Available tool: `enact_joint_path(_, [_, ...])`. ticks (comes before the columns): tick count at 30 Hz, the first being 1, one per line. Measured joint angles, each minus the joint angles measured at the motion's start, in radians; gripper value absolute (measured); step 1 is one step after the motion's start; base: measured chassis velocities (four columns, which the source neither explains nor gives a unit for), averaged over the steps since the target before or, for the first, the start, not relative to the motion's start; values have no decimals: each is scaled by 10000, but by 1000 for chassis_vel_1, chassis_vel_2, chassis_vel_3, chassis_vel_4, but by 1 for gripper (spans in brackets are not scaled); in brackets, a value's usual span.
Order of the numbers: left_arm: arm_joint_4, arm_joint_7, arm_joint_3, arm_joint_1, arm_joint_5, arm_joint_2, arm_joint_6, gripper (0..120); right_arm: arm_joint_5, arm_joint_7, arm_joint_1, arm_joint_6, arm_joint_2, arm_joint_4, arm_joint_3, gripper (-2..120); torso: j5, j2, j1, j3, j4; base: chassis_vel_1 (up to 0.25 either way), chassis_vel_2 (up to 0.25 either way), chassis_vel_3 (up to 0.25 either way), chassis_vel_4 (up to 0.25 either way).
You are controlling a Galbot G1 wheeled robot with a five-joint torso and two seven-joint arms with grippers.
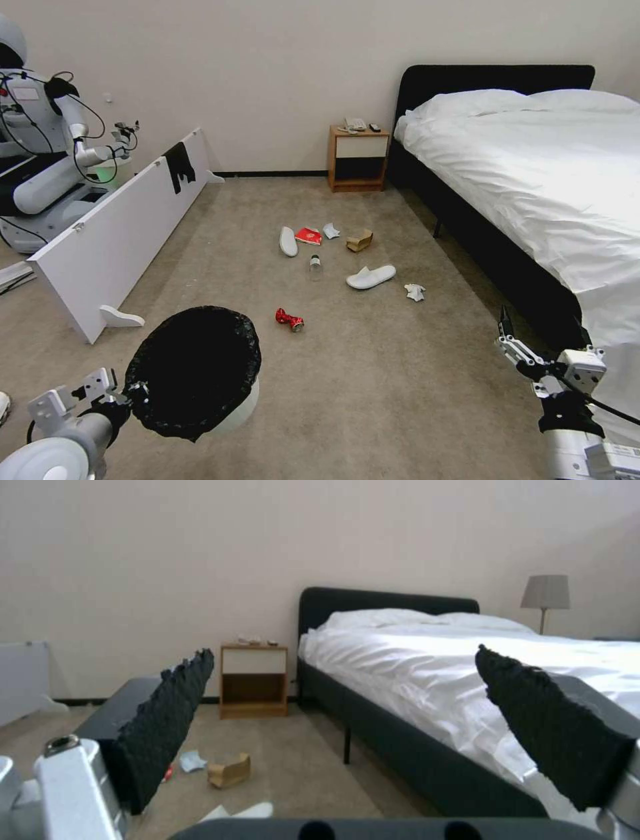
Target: Pick up the trash bin, then pick up the garbage from the floor and place it into the trash bin.
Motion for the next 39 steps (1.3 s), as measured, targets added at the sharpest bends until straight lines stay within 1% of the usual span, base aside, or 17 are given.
enact_joint_path(2, [-47,-3,-248,195,19,23,-6,1,64,-23,-11,73,-60,-17,23,100,-2,0,0,0,1,0,0,0,0])
enact_joint_path(6, [-57,1,-359,261,19,19,-8,1,75,-36,-12,75,-94,-26,28,100,-2,0,0,0,2,0,0,0,0])
enact_joint_path(7, [-37,21,-523,326,36,18,-15,1,92,-53,-3,76,-119,-50,26,100,-1,0,0,-1,1,0,0,0,0])
enact_joint_path(8, [-37,21,-523,326,36,18,-15,1,92,-53,-3,76,-119,-50,26,100,-1,0,0,-1,1,0,0,0,0])
enact_joint_path(10, [169,98,-747,425,37,79,-18,1,148,-87,42,88,-127,-113,15,100,-2,0,0,0,1,0,0,0,0])
enact_joint_path(16, [536,345,-1009,534,104,97,-19,1,215,-127,86,88,-135,-210,-5,100,-2,0,0,0,1,0,0,0,0])
enact_joint_path(23, [665,396,-1115,547,198,73,-24,1,298,-245,100,87,-213,-264,13,100,-2,0,0,0,1,0,0,0,0])
enact_joint_path(28, [757,590,-1195,580,355,71,-30,1,335,-422,103,166,-230,-351,1,100,-1,0,0,0,2,0,0,0,0])
enact_joint_path(32, [802,632,-1210,587,357,74,-33,1,334,-465,103,192,-216,-372,-30,100,-2,0,0,-1,1,0,0,0,0])
enact_joint_path(39, [878,691,-1259,544,330,123,-33,1,334,-550,104,215,-210,-400,-36,100,0,0,-2,-1,1,-105,95,96,-104])
